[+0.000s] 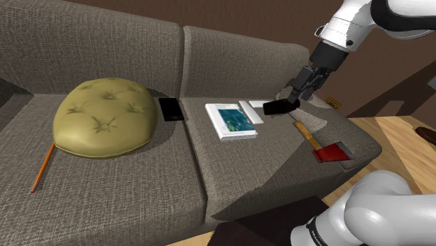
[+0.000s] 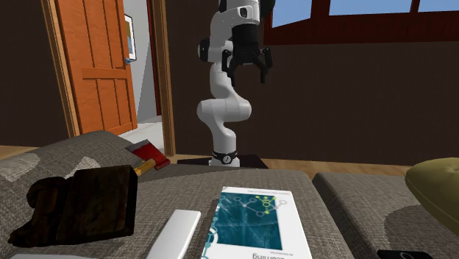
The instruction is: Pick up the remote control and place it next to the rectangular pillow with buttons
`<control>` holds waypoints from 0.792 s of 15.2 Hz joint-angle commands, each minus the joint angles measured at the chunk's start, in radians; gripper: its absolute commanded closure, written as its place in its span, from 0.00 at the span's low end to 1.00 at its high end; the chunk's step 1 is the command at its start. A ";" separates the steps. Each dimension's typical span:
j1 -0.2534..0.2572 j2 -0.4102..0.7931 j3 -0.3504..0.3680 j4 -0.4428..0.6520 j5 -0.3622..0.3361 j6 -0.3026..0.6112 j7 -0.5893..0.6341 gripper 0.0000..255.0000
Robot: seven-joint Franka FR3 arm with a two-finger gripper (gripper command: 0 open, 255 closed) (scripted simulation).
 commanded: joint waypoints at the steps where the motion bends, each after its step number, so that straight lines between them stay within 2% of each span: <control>1: 0.000 0.000 0.000 0.000 0.000 0.000 0.000 0.00; 12: -0.062 0.311 -0.053 0.009 -0.054 0.284 -0.015 0.00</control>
